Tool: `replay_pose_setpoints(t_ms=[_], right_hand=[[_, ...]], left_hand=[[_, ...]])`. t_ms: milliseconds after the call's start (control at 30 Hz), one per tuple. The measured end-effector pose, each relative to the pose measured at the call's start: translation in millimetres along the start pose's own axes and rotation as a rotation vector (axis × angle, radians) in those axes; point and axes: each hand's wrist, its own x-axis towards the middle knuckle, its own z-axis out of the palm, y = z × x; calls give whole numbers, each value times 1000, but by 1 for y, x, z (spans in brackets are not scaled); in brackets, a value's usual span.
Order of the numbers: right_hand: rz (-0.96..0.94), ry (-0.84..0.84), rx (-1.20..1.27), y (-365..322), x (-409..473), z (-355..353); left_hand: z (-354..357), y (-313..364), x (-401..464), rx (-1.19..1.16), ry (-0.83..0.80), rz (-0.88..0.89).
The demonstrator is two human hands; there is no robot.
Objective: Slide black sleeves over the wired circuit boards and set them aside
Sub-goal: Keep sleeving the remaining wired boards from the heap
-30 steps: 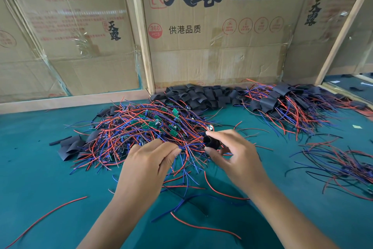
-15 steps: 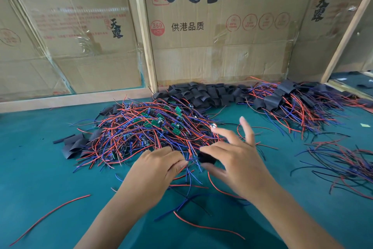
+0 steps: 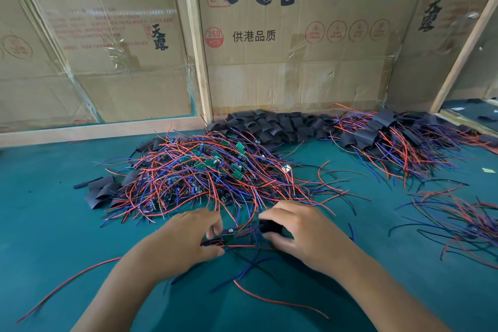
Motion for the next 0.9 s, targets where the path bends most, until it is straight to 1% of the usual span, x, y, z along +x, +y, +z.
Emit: replay_pose_setpoints(t_ms=[133,267,367,467,567,733,900], right_hand=[[10,-33,5,-2,1,3],[20,-38,19,-3,0,2],[28,-27,52,-5,0,1],[13,-2,76,-6,0,0],[4,22,95,-7,1,-1],[6,109,157,-9,-1,-1],[-33,164,137,-10,1,-4]], left_hand=[[9,0,9,-41,132,-28],[14,-1,14,20,99,6],[10,4,13,16,169,49],[4,9,9,-74,261,54],[4,18,7,-192,313,96],[8,28,8,-401,326,131],[6,25,6,-519,300,134]])
